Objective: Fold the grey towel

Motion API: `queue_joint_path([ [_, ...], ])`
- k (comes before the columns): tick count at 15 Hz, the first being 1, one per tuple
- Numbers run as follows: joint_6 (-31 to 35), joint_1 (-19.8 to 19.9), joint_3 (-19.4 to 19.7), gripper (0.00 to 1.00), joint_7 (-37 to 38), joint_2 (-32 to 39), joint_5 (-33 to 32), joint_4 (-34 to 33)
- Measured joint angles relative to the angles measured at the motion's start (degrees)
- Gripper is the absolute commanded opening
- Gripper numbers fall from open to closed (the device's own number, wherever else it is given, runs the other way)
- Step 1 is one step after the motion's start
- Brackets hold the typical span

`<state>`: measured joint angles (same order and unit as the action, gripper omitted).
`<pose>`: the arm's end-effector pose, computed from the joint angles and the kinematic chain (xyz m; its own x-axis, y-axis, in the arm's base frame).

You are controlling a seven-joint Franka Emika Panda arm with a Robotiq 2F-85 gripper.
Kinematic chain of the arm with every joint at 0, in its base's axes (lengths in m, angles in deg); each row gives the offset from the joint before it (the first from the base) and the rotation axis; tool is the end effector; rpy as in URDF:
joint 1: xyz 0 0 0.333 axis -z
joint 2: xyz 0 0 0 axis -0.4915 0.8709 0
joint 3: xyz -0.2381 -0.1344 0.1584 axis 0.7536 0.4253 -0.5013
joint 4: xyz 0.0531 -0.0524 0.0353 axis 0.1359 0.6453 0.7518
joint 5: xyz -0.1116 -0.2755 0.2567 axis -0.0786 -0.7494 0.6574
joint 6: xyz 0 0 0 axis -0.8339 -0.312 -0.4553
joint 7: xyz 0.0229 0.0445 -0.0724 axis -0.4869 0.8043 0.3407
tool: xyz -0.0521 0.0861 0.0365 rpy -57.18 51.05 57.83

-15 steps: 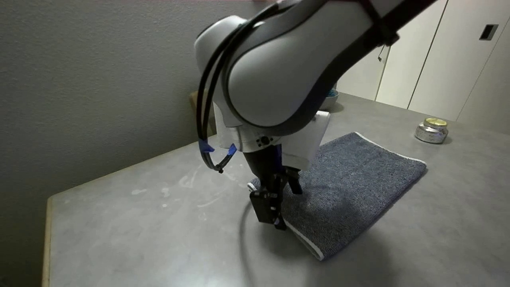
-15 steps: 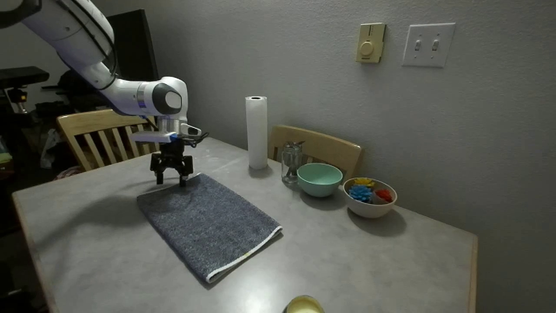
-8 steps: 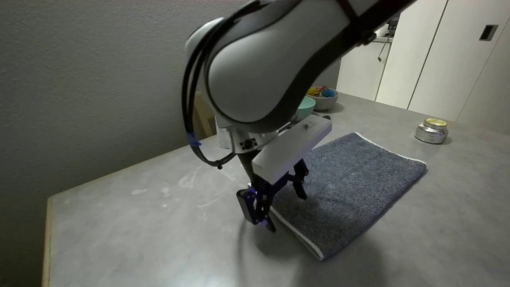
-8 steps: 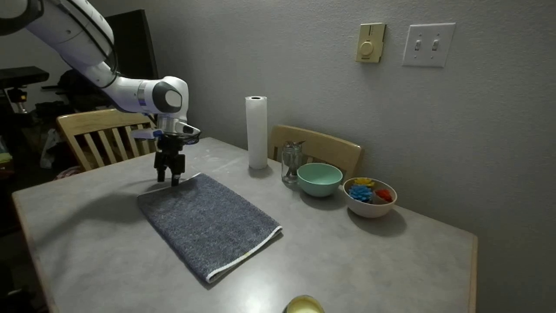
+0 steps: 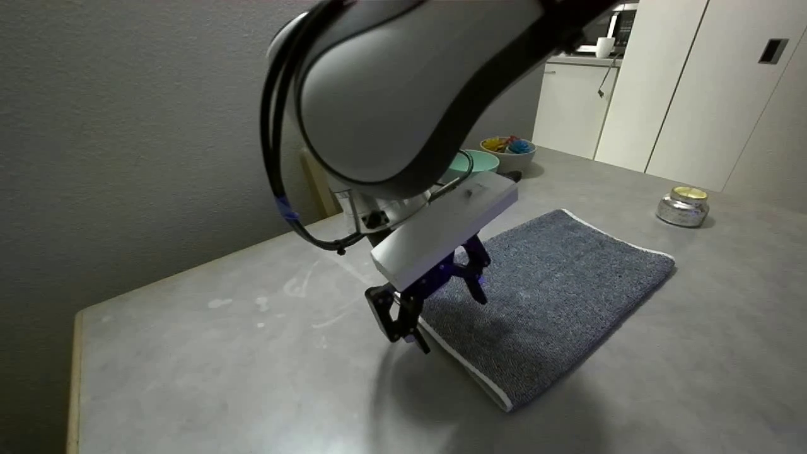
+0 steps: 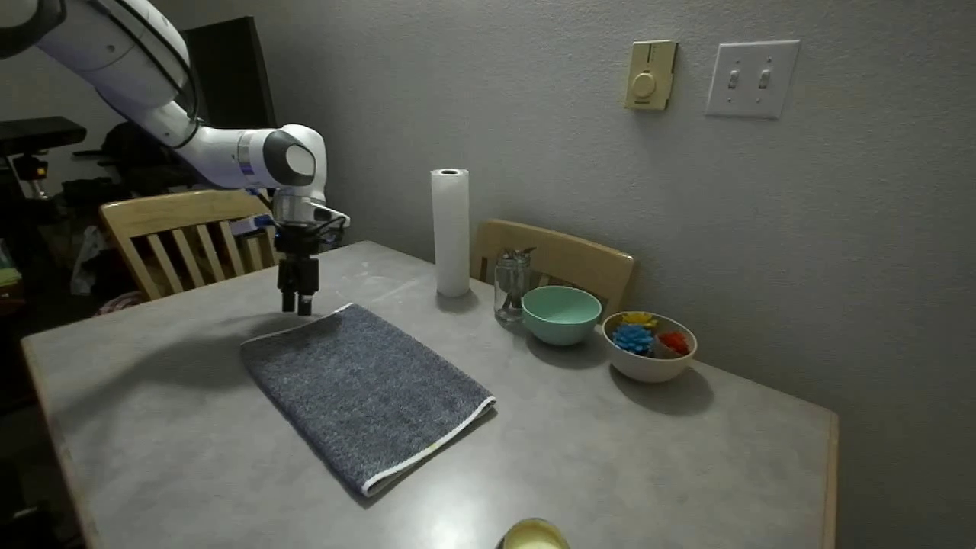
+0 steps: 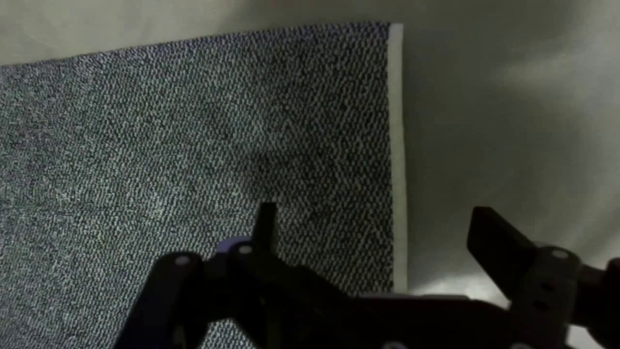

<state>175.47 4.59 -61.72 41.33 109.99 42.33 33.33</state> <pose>0.6215 0.2930 0.1662 0.9484 -0.1595 -0.2740 -0.0772 -0.9544 0.2884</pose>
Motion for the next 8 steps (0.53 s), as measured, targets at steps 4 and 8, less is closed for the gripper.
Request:
queue_joint_path([
  [4,1.4,1.4,0.4,1.00,0.5,0.0,0.3,1.2],
  [8,3.8,2.9,0.4,1.00,0.5,0.1,0.8,2.7],
])
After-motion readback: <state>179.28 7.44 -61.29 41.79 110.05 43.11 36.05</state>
